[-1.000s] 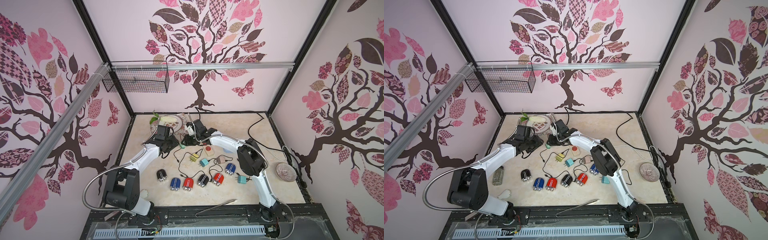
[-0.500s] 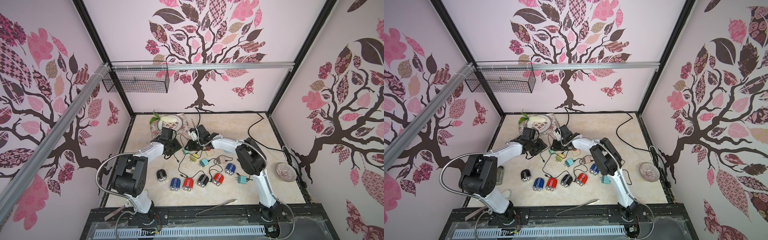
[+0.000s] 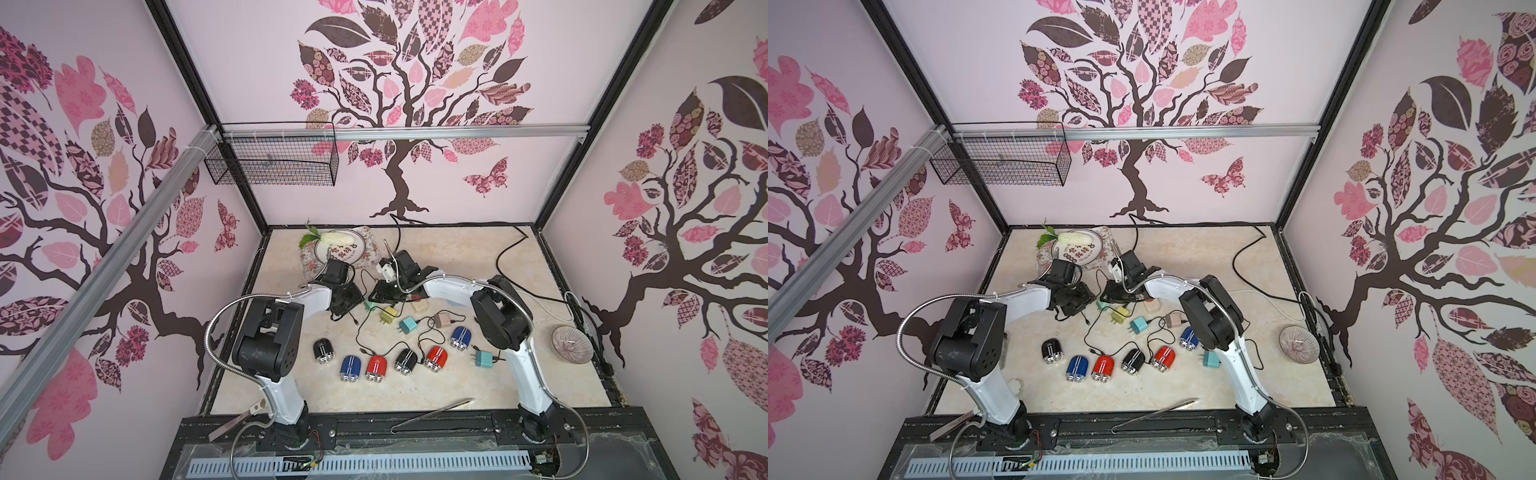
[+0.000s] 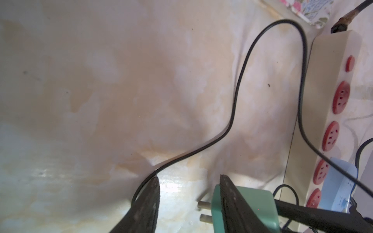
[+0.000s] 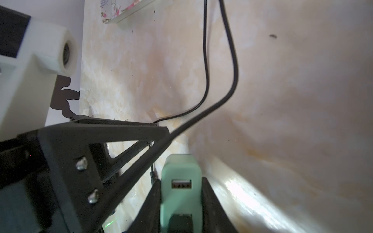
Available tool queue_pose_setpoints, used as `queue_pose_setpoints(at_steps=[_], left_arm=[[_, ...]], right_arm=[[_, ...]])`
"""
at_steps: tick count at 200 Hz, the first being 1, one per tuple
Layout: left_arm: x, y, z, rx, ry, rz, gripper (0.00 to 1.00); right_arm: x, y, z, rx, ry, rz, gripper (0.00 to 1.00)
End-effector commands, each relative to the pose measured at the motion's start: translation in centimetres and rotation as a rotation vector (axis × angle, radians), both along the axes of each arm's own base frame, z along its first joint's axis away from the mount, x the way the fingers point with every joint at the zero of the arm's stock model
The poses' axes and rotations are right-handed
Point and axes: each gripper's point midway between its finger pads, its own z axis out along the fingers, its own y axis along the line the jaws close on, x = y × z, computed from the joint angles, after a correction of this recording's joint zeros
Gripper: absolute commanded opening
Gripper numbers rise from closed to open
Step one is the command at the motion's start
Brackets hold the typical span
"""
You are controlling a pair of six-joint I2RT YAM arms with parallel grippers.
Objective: Unplug the electric shaver
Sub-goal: Place the plug at the center of the board.
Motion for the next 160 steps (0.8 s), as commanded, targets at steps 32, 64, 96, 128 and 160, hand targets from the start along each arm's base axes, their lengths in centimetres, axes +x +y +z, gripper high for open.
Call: queue_pose_setpoints(at_steps=[32,64,96,128,160], left_arm=[[-2.4,1.9,-1.4,0.105,0.061,0.0,0.5],[-3.3,3.8,-1.2,0.174,0.074,0.014,0.5],[-4.1,5.2,-0.6,0.214,0.066,0.025,0.5],[-4.3,5.6,0.0,0.222,0.054,0.03,0.5],[-4.4,5.9,0.3,0.226,0.049,0.028,0.5]], right_arm=[[1.3,-0.8,-1.3,-0.021,0.044,-0.019,0.31],[1.8,-0.5,-1.3,-0.026,0.042,-0.01,0.32],[2.5,-0.2,-1.5,-0.026,0.048,-0.011,0.34],[2.8,0.2,-1.7,-0.02,0.058,-0.006,0.36],[2.9,0.1,-1.7,-0.022,0.064,-0.006,0.38]])
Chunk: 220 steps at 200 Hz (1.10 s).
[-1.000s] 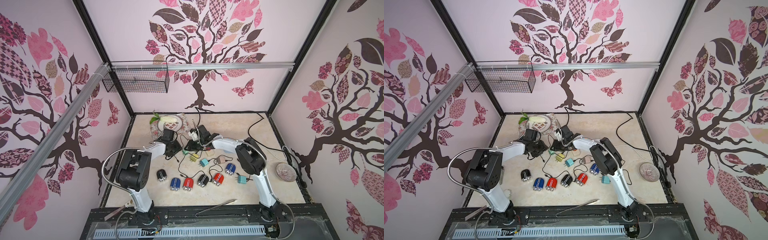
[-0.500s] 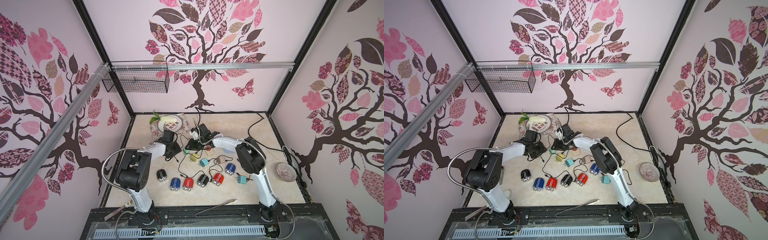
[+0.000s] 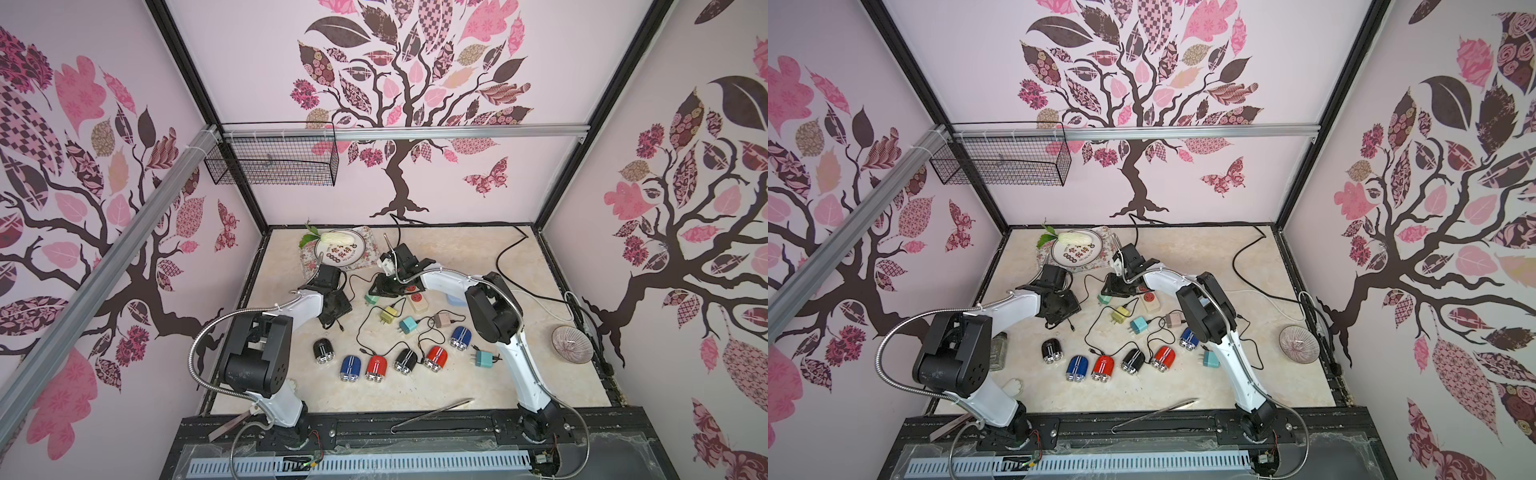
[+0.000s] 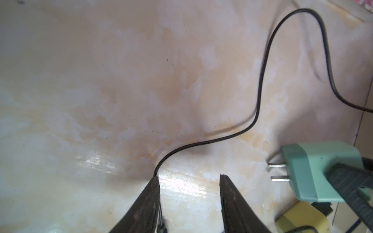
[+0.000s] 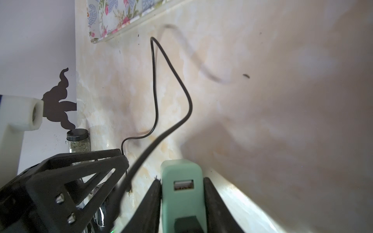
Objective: Unplug the electric shaver
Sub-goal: Place the plug at the center of the board.
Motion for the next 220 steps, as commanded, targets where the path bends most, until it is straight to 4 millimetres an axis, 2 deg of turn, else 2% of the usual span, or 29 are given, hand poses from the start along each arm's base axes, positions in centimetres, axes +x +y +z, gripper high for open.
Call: queue_pose_setpoints(at_steps=[1,30,59,116,178,220], left_arm=[[-0.8,0.9,0.0,0.031,0.002,-0.005,0.5],[-0.7,1.0,0.4,0.029,-0.01,-0.005,0.5],[-0.7,0.7,0.4,0.004,-0.015,0.001,0.5],[-0.3,0.7,1.4,0.003,-0.038,0.002,0.5],[-0.1,0.3,2.0,-0.022,-0.056,0.002,0.5],[1.0,-0.5,3.5,-0.07,-0.097,-0.002,0.5]], right_arm=[[0.3,-0.1,-1.0,-0.014,0.022,0.009,0.38],[0.5,-0.3,-1.0,-0.016,0.024,0.004,0.41],[0.7,-0.5,-0.7,-0.02,0.023,-0.001,0.48],[2.0,-2.3,-0.3,-0.058,0.006,-0.021,0.52],[3.3,-4.3,1.2,-0.124,-0.031,-0.045,0.56],[3.8,-5.7,2.9,-0.149,-0.078,-0.063,0.61]])
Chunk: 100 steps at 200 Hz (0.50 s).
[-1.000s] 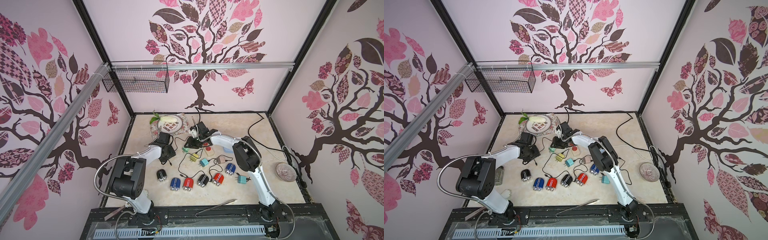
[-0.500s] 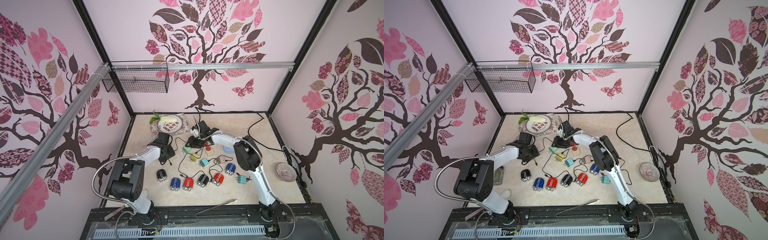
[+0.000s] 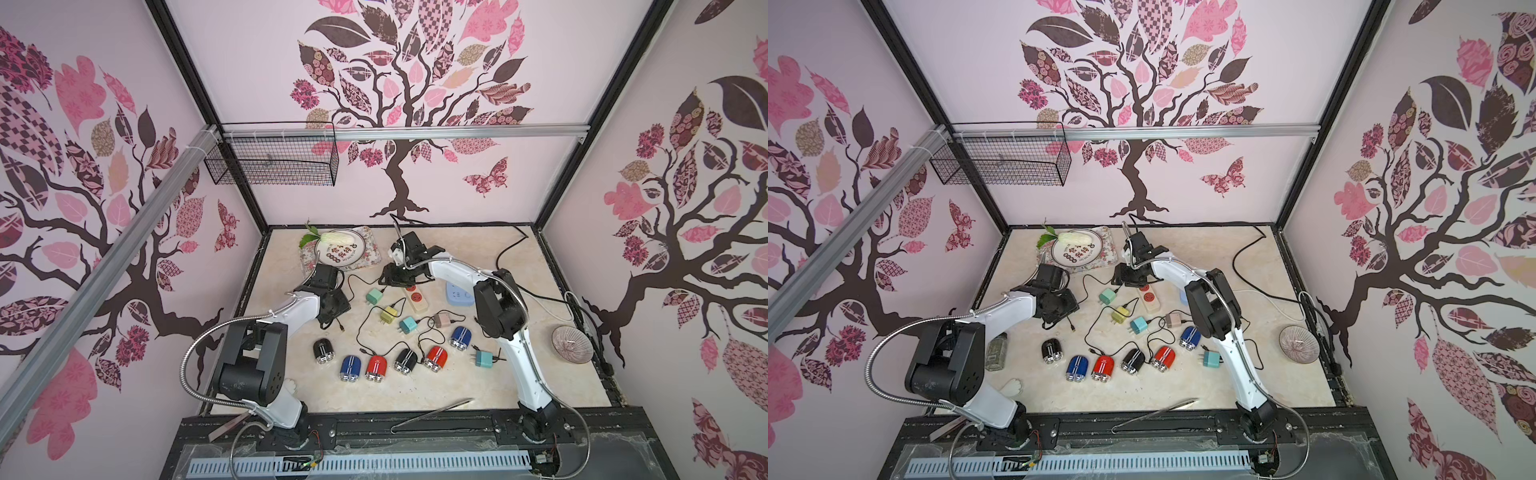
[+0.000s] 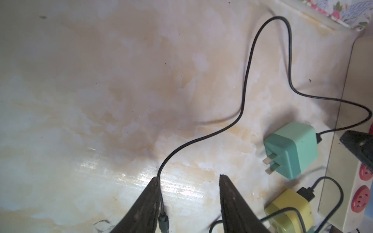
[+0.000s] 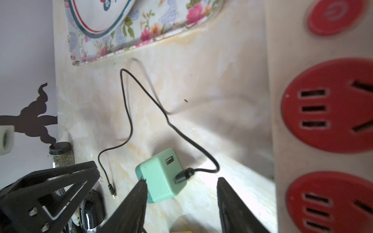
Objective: Unplug the electric shaver
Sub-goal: Place the plug at the center of the board.
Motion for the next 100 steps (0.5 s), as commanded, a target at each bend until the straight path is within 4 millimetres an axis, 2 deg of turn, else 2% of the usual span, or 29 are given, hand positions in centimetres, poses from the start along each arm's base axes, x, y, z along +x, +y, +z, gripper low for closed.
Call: queue_pose_setpoints(at_steps=[1,22,61,100], left_arm=[[1.1,-0.5,2.0,-0.041,-0.063,-0.001,0.5],[1.6,-1.0,2.9,-0.063,-0.085,-0.01,0.5],[2.7,-1.6,5.1,-0.101,-0.149,-0.02,0.54],[3.3,-2.2,6.7,-0.123,-0.182,-0.04,0.72]], right_arm=[[0.7,-1.2,2.0,-0.027,-0.048,-0.005,0.61],[0.9,-2.1,2.9,-0.027,-0.06,-0.014,0.62],[0.5,-3.0,6.2,0.004,-0.122,-0.019,0.65],[0.3,-4.0,8.8,0.002,-0.184,-0.035,0.7]])
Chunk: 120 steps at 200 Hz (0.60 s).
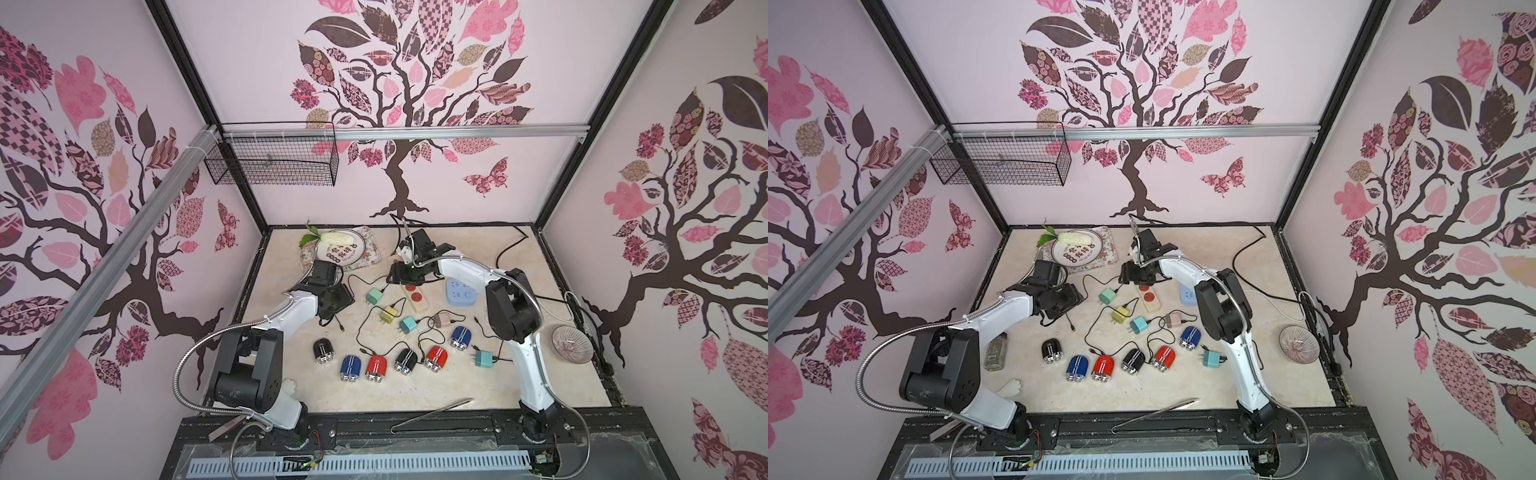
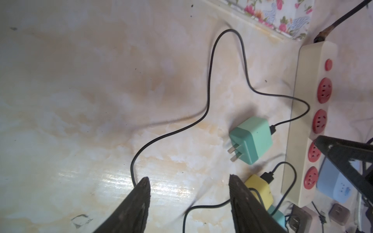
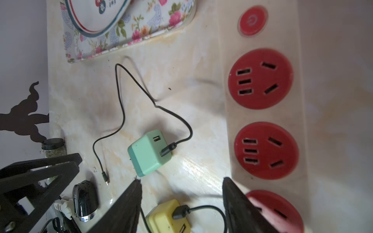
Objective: Unplug the electric shaver
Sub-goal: Place the plug at the center of the board, then reset both arms
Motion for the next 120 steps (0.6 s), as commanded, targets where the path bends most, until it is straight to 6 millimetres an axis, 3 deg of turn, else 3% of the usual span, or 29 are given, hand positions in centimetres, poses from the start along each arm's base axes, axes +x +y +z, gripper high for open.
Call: queue_pose_setpoints(at_steps=[1,28,61,79,120], left_arm=[[2.1,-0.5,3.9,-0.036,-0.112,-0.01,0.72],[2.6,-0.8,5.8,-0.044,-0.168,-0.022,0.78],[3.4,-0.6,8.4,-0.027,-0.236,-0.034,0.86],[3.9,-0.1,9.6,0.004,-0.274,-0.027,0.91],[4.4,1.6,11.3,0.085,-0.325,0.007,0.98]], right_arm=[[0.5,-0.9,5.8,0.024,-0.13,-0.01,0.71],[0.5,-2.3,8.0,0.026,-0.189,-0.042,0.8],[0.6,-5.6,11.1,0.009,-0.272,-0.107,0.91],[0.8,-8.4,12.5,-0.008,-0.32,-0.168,0.96],[0.9,-16.3,13.8,-0.01,-0.366,-0.328,1.0]])
